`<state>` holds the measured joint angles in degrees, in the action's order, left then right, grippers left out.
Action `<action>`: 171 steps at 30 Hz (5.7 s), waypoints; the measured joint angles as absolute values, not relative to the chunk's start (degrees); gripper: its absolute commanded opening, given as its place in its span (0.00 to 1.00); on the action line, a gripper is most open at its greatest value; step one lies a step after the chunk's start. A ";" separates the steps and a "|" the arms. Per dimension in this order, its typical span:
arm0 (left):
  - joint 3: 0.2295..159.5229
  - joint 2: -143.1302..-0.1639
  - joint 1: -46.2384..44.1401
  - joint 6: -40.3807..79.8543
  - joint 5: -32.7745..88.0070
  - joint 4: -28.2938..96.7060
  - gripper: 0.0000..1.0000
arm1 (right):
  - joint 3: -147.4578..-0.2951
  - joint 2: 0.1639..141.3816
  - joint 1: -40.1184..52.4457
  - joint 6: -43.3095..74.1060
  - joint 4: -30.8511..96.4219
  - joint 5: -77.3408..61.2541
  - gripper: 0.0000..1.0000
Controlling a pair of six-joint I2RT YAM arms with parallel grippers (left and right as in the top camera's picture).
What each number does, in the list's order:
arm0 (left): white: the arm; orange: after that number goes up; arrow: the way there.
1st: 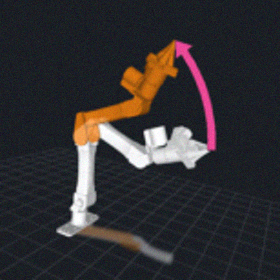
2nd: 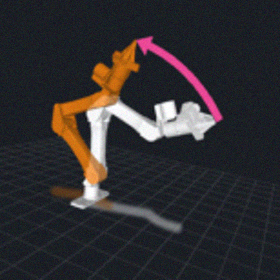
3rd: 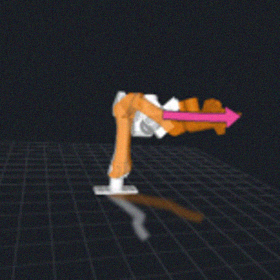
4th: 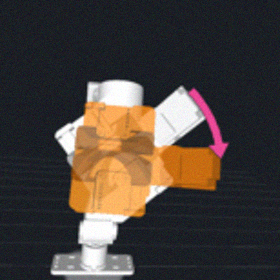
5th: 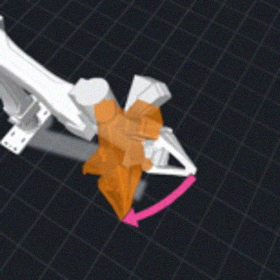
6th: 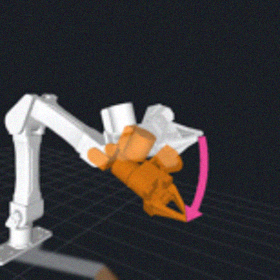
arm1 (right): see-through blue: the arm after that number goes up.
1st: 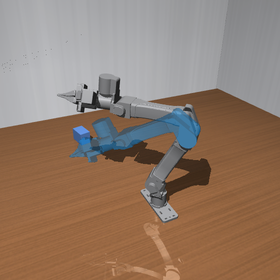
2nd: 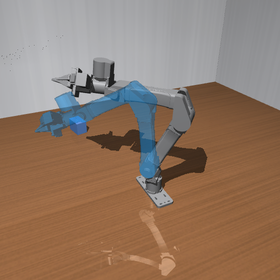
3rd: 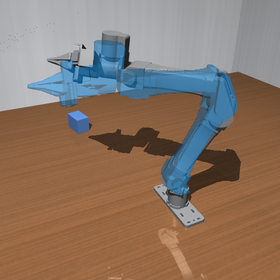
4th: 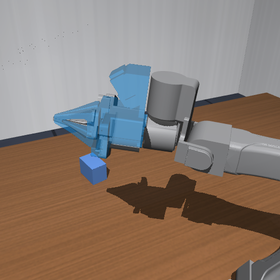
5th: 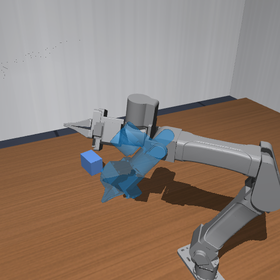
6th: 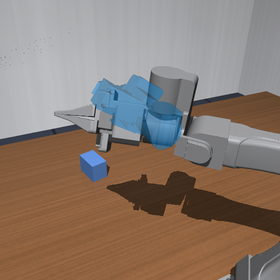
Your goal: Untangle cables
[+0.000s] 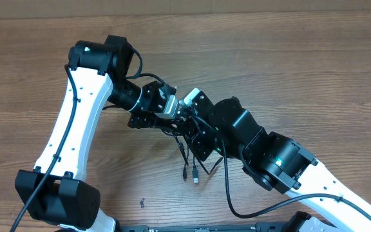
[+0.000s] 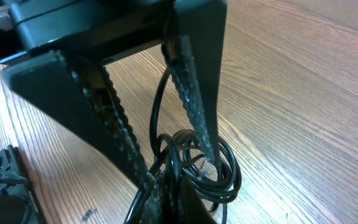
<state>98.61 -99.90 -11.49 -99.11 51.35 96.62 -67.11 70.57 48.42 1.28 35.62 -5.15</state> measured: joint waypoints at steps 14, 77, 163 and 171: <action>98.63 -99.90 -11.49 -99.20 50.70 96.64 0.22 | -67.11 70.57 48.42 1.28 37.19 -4.25 0.04; 98.61 -99.90 -8.58 -86.70 59.94 83.20 0.04 | -67.11 70.57 42.63 5.15 37.89 -4.54 0.48; 98.74 -99.98 -3.90 -69.21 72.55 91.15 0.04 | -67.11 71.77 34.39 -23.73 27.35 -21.08 0.77; 98.74 -99.98 -5.43 -71.79 75.46 86.74 0.04 | -67.11 71.75 33.04 -26.65 30.09 -38.15 0.72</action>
